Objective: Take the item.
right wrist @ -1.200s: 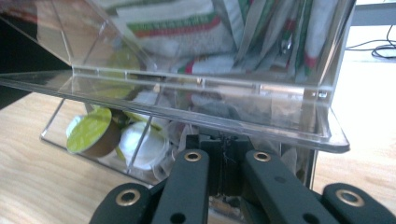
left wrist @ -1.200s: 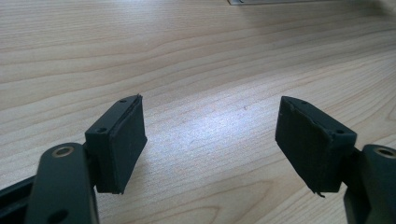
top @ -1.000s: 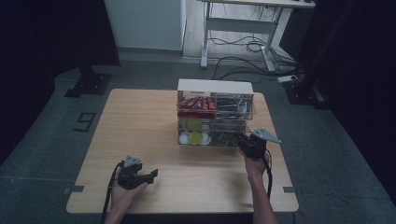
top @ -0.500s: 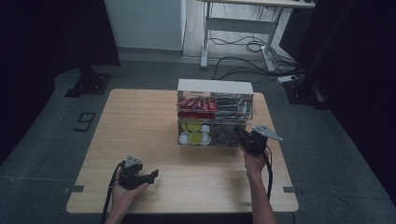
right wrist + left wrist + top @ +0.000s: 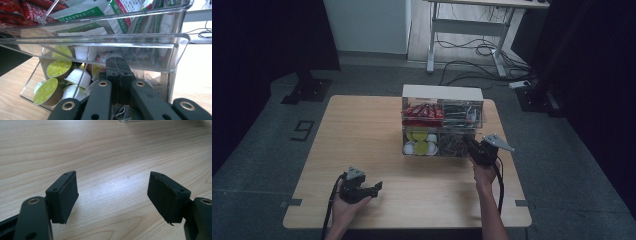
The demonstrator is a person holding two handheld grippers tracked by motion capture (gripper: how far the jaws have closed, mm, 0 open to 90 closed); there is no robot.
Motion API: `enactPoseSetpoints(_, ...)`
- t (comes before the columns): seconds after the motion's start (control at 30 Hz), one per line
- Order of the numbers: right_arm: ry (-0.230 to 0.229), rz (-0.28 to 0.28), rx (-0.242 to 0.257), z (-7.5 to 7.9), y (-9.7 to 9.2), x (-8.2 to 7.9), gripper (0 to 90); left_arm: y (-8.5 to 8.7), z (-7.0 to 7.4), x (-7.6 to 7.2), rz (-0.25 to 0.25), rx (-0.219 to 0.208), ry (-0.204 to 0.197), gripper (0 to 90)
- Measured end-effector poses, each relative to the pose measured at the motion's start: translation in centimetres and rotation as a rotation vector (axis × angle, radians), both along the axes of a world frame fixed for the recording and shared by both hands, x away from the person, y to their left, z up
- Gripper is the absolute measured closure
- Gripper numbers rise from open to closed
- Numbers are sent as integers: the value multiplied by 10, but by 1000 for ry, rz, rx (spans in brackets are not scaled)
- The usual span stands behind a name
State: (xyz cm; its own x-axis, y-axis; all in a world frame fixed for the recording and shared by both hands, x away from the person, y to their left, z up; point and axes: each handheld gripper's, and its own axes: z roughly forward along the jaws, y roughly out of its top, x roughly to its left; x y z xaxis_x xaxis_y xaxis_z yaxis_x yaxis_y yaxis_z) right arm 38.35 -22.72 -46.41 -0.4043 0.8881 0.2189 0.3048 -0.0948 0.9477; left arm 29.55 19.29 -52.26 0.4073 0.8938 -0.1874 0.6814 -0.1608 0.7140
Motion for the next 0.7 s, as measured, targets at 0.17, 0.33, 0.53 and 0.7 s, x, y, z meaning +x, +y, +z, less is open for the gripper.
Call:
enactPoseSetpoints(0.17,-1,0,1,0,-1,0,893,-5,2,-1,-4,2,-14,248)
enactPoseSetpoints(0.33,-1,1,0,0,-1,-1,892,-9,4,-1,-10,11,-21,248)
enactPoseSetpoints(0.53,1,5,1,-1,-2,0,892,-15,8,3,-13,5,-31,250)
enactPoseSetpoints(0.7,3,11,-1,-1,-2,0,892,-26,18,9,-15,-1,-58,255)
